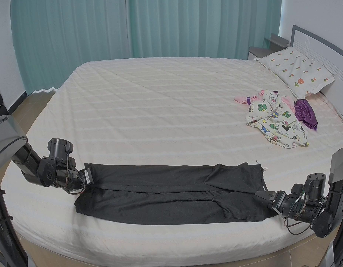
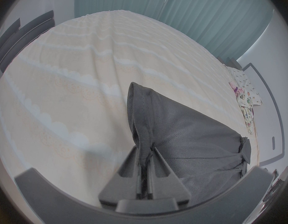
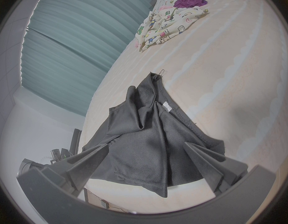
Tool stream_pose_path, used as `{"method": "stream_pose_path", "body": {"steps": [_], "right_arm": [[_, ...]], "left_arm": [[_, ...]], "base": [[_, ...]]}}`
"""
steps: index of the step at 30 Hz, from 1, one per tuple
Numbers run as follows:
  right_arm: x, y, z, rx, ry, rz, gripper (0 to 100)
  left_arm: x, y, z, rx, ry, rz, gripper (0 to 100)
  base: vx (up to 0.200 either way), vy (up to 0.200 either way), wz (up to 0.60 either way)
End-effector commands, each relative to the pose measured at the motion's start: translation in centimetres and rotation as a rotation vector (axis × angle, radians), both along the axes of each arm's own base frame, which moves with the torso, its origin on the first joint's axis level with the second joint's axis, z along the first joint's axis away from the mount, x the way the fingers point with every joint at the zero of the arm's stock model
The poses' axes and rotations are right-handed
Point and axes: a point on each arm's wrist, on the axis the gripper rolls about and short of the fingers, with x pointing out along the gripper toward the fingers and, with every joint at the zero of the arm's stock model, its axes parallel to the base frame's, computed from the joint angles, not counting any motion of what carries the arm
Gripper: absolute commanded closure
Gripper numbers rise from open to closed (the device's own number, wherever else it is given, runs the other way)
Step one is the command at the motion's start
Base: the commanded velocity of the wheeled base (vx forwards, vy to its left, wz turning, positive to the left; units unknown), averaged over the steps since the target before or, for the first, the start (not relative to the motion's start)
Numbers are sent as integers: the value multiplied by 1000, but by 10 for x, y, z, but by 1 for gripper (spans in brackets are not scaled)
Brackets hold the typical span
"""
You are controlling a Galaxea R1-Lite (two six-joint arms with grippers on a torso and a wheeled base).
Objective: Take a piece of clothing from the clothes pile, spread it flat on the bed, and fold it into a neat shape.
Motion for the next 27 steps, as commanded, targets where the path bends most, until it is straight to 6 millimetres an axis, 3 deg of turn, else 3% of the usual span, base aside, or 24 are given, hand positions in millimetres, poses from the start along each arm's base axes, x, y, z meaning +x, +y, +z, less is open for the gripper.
{"method": "stream_pose_path", "body": {"steps": [1,20,23,27], "right_arm": [[-2,1,1,1,-8,6,0],[-1,2,2,3,-10,7,0],[-1,2,2,3,-13,7,0],[-2,2,7,13,-30,4,0]], "left_arm": [[-2,6,12,1,-36,20,100],[-12,64,52,-37,-51,165,100],[-16,62,57,-47,-42,164,100],[-24,42,70,-52,-40,130,100]], "base": [[0,0,0],[0,0,0],[0,0,0],[0,0,0]]}}
